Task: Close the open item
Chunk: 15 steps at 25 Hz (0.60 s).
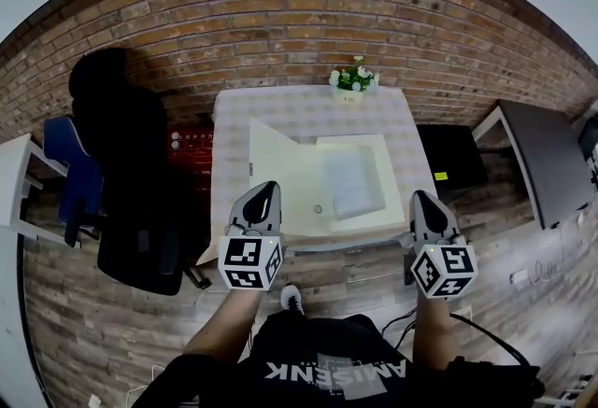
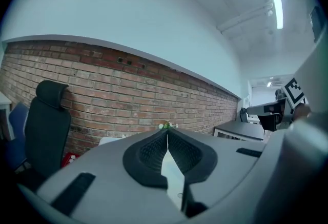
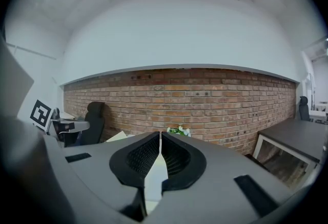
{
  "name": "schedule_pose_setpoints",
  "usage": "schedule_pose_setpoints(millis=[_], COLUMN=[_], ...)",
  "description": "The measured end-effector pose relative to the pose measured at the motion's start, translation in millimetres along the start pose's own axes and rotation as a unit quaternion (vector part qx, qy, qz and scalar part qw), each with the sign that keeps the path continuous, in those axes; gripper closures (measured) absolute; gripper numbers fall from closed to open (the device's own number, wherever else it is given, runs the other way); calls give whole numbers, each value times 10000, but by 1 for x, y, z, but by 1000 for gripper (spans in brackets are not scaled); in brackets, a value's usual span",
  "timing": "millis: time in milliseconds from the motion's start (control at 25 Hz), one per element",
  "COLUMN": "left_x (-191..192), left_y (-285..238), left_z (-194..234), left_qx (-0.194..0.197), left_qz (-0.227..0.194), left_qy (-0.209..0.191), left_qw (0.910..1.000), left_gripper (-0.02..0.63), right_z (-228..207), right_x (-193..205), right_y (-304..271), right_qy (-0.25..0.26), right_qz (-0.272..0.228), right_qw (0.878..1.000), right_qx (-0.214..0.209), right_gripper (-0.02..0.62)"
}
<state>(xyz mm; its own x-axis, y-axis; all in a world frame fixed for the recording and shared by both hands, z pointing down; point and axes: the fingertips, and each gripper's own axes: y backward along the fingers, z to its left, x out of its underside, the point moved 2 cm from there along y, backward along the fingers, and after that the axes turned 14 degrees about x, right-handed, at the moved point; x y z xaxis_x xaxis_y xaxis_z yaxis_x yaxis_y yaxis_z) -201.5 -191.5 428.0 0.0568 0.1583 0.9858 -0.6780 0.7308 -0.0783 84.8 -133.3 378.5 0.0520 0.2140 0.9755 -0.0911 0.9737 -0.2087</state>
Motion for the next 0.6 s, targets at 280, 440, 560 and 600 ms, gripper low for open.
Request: schedule_pose_setpoints(millis=[280, 440, 560, 600], left_x=[1, 8, 17, 19], left_y=[15, 20, 29, 31], left_z=[52, 76, 89, 93], left_qx=[-488, -761, -1048, -1156], left_qz=[13, 125, 199, 205], left_qy=[140, 160, 204, 261], left_qw=[9987, 9969, 9941, 9927], left_gripper=[592, 592, 591, 589], right_z=[38, 55, 67, 69], right_x=[-12, -17, -14, -14], right_y=[-40, -66, -82, -88], right_qy=[142, 170, 219, 224], right_qz=[10, -28, -25, -23], right_qw=[9991, 9971, 9937, 9924], right_qx=[-407, -740, -1096, -1214], right_gripper=[552, 552, 552, 551])
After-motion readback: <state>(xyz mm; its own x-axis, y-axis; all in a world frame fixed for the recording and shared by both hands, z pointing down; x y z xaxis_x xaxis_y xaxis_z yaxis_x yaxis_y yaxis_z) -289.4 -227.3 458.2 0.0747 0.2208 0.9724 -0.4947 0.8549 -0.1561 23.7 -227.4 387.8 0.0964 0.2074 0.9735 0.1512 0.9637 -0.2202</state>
